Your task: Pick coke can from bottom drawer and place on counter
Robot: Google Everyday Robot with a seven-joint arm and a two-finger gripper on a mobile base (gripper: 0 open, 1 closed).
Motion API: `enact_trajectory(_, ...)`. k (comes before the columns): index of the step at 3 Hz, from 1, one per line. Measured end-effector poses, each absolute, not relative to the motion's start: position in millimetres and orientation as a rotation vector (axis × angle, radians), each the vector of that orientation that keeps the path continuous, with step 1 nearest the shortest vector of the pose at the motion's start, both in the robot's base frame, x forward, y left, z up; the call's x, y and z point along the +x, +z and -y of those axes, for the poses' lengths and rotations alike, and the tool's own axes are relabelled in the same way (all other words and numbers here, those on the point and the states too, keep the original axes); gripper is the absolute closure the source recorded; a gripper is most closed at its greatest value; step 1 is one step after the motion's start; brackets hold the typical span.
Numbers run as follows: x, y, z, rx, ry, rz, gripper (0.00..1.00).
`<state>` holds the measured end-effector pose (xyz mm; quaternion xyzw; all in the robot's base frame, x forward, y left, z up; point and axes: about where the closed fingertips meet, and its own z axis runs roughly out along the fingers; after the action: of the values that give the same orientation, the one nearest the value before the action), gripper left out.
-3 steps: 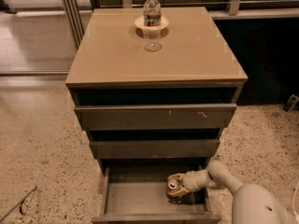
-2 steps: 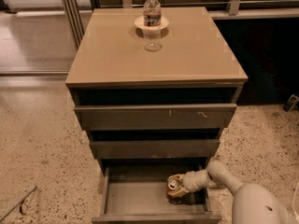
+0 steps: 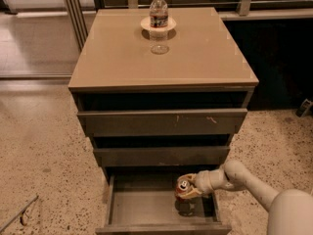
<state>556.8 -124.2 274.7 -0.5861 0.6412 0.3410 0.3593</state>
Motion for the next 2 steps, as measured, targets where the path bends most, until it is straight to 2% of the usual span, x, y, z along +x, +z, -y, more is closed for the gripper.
enact_trajectory(1, 559.1, 359.5, 114.4, -1.517, 0.853, -1.661, 1.00)
enact_trajectory(2, 564.1, 396.8, 113.3, -1.569, 0.816, -1.639, 1.00)
